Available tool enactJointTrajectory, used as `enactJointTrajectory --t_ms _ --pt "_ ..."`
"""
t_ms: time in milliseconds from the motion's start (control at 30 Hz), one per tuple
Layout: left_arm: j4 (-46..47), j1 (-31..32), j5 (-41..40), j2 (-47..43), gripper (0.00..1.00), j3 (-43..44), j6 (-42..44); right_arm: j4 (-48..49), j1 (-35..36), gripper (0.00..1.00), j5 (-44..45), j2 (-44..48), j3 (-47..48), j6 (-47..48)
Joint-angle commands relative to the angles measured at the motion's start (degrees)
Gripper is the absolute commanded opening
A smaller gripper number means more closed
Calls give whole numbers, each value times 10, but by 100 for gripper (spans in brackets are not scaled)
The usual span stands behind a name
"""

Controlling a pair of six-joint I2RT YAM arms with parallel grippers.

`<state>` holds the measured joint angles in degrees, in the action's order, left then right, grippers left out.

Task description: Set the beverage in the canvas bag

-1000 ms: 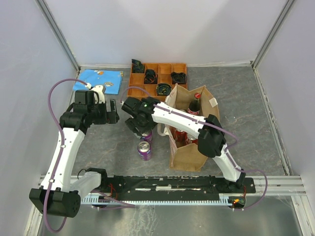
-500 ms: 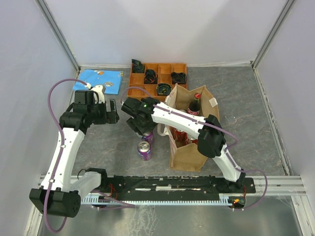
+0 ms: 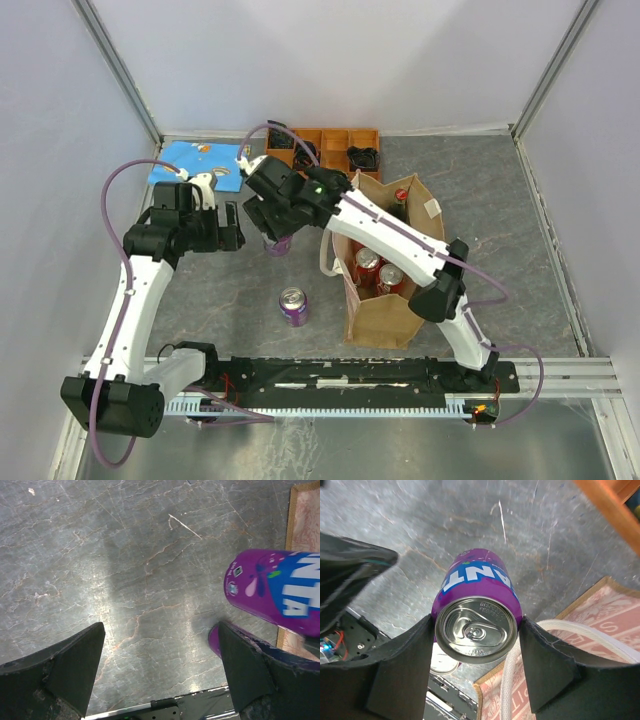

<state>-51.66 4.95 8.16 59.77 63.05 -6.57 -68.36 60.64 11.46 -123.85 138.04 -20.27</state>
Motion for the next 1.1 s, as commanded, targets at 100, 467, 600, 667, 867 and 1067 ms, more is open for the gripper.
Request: enactJointTrajectory --t_ms 100,467,600,667,867,1067 --pt "35 -2 53 17 99 37 -13 50 -7 0 61 105 72 2" --pt "44 28 237 79 98 96 -13 87 -27 0 197 272 25 13" --pt "50 108 238 118 98 150 -20 43 -31 0 253 331 -12 4" --pt "60 143 238 138 98 166 -33 12 -35 0 275 359 -50 -11" --pt "94 229 241 189 98 186 -75 -23 -41 0 261 438 -200 -83" --pt "115 270 247 239 98 215 -93 -29 -38 0 189 461 -315 -145"
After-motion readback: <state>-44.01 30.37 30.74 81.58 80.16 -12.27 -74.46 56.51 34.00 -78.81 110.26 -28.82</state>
